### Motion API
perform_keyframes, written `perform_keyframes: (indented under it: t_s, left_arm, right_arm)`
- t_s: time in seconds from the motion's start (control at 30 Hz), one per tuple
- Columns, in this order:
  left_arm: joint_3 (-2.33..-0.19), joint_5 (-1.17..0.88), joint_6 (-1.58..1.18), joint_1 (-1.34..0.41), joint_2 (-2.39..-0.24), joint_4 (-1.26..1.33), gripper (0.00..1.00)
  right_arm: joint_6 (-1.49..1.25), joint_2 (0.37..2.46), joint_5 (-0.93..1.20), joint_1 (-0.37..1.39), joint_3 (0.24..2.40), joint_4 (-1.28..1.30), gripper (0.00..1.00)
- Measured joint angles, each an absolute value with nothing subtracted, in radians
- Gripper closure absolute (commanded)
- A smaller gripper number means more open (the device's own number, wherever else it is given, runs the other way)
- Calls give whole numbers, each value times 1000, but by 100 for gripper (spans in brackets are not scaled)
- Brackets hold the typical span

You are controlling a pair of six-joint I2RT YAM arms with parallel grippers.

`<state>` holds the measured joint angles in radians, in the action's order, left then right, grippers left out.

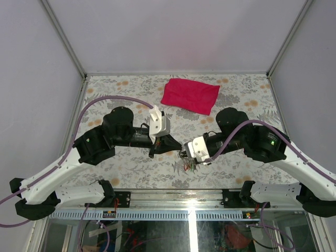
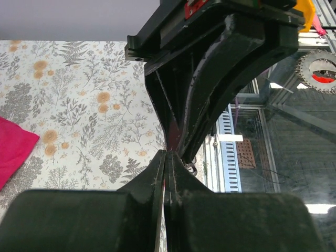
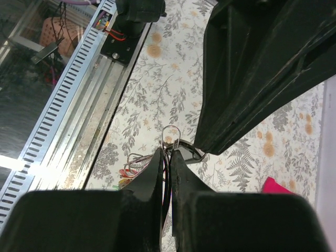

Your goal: Put the keys on the keyring

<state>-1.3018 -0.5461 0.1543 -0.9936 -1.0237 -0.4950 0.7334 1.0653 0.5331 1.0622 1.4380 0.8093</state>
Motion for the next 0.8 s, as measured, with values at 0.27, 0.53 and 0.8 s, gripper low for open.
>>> perform_keyframes:
  t_s: [0.27,0.53,0.8]
  left_arm:
    - [-1318,-605,181,-993,-1026,-539,100]
    - [-1331,-638,197,-993,-1047,-564,100]
    - [-1352,-675,208,-993,-1073,-587,100]
  right_arm:
    - [737,1066,544,1062,1439,842,99]
    - [736,1066,544,1062,1444,843,99]
    - [736,1066,545,1062,1444,849,99]
